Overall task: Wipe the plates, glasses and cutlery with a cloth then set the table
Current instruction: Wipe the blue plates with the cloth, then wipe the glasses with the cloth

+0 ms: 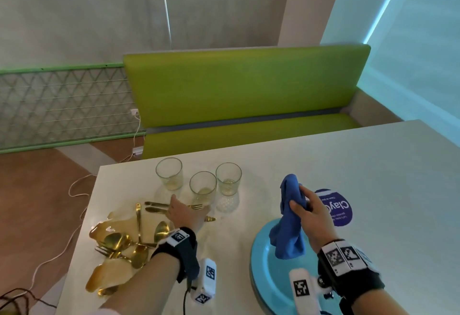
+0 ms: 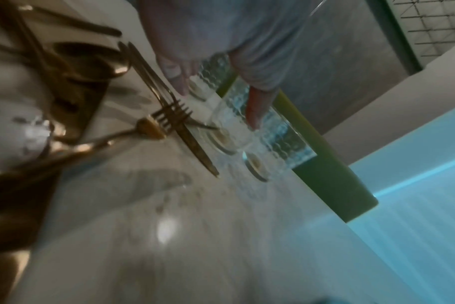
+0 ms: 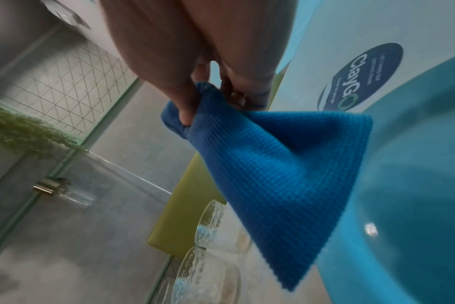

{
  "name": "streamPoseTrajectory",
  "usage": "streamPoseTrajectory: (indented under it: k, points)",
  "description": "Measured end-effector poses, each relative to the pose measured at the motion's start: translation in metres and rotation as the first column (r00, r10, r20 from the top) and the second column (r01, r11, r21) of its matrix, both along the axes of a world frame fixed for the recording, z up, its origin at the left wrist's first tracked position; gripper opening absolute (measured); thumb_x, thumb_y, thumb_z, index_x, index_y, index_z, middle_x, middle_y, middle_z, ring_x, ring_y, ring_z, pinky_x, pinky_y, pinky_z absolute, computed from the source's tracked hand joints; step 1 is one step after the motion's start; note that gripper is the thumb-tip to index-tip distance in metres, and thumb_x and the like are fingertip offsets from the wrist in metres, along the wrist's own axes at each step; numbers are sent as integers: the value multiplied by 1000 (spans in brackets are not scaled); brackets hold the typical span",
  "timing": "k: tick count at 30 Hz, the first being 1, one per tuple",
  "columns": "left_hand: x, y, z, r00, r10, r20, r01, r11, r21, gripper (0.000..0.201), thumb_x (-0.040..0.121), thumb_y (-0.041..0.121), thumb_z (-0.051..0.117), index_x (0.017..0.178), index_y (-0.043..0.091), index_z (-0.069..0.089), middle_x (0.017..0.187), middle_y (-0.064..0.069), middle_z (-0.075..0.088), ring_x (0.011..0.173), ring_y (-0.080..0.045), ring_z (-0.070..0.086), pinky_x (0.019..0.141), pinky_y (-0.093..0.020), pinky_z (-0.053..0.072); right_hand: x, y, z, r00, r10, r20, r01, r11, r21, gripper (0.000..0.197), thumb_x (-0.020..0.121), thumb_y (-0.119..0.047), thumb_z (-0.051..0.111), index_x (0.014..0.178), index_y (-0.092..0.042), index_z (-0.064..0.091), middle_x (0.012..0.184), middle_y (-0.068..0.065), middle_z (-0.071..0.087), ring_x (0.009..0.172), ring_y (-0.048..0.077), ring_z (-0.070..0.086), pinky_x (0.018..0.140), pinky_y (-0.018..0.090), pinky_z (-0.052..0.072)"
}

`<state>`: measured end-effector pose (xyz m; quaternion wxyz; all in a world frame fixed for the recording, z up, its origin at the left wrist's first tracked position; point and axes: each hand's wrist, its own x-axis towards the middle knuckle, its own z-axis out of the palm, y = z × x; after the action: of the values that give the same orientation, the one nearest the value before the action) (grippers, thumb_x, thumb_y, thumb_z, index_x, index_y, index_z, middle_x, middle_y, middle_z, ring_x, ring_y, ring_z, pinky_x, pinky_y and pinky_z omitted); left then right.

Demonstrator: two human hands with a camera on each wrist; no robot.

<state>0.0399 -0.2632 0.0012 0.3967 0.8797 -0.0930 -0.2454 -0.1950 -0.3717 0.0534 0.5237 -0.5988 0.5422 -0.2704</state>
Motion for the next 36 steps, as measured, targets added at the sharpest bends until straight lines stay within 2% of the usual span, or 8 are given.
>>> streamPoseTrajectory:
  k: [11,16,22,25,30,32,34,36]
  points:
    - [33,-24,-27,981,-187,-48,181,977,-112,111,65,27,85,150,12,16,140,-6,48,135,-31,23,111,-40,26,4,26,-19,964,-86,252,17,964,266,26,91,1,50,115,-5,57,111,23,67,110,37,61,100,52,44]
    - [36,-25,-19,967,-253,-39,249,965,-86,98,50,48,80,136,17,44,130,-11,50,127,-31,29,104,-38,34,14,37,-14,950,-39,311,-60,951,302,26,92,1,47,116,-1,57,111,24,67,110,38,61,101,51,44]
    - [28,-13,-7,959,-282,20,281,945,-169,95,44,50,72,129,16,48,127,-10,51,125,-30,35,106,-43,37,29,41,-6,947,-23,319,-78,950,301,27,91,2,49,115,-3,58,113,24,66,112,39,60,100,51,45]
    - [19,-5,1,923,-374,87,383,882,-274,98,38,45,74,127,16,45,121,-3,48,118,-26,46,97,-44,46,35,40,12,936,-23,351,-81,957,279,27,91,1,49,116,-3,58,111,21,66,103,34,62,91,44,49]
    - [1,6,32,727,-642,243,686,686,-243,89,48,25,82,123,24,35,113,5,51,101,-12,52,82,-14,38,59,42,39,962,181,205,-173,983,-57,34,87,-2,59,100,-33,60,106,12,67,96,24,61,89,36,48]
    - [-4,9,45,694,-666,274,719,620,-313,87,40,34,79,115,33,34,114,8,53,99,-5,56,79,-7,39,68,57,44,935,348,-68,-352,884,-309,32,85,-11,61,107,-34,59,100,5,67,92,17,59,86,25,45]
    - [-4,12,55,669,-676,310,741,574,-348,83,37,39,78,109,40,35,114,13,53,100,-1,57,80,-3,40,70,72,46,822,454,-343,-568,621,-540,37,79,-22,56,116,-19,59,97,2,65,88,12,50,81,16,38]
    - [0,20,63,595,-700,395,803,527,-277,83,39,42,75,113,39,38,111,21,49,101,-5,54,83,0,36,64,82,47,621,495,-607,-783,351,-514,50,65,-30,53,113,-15,53,92,-3,61,85,13,45,80,19,39]
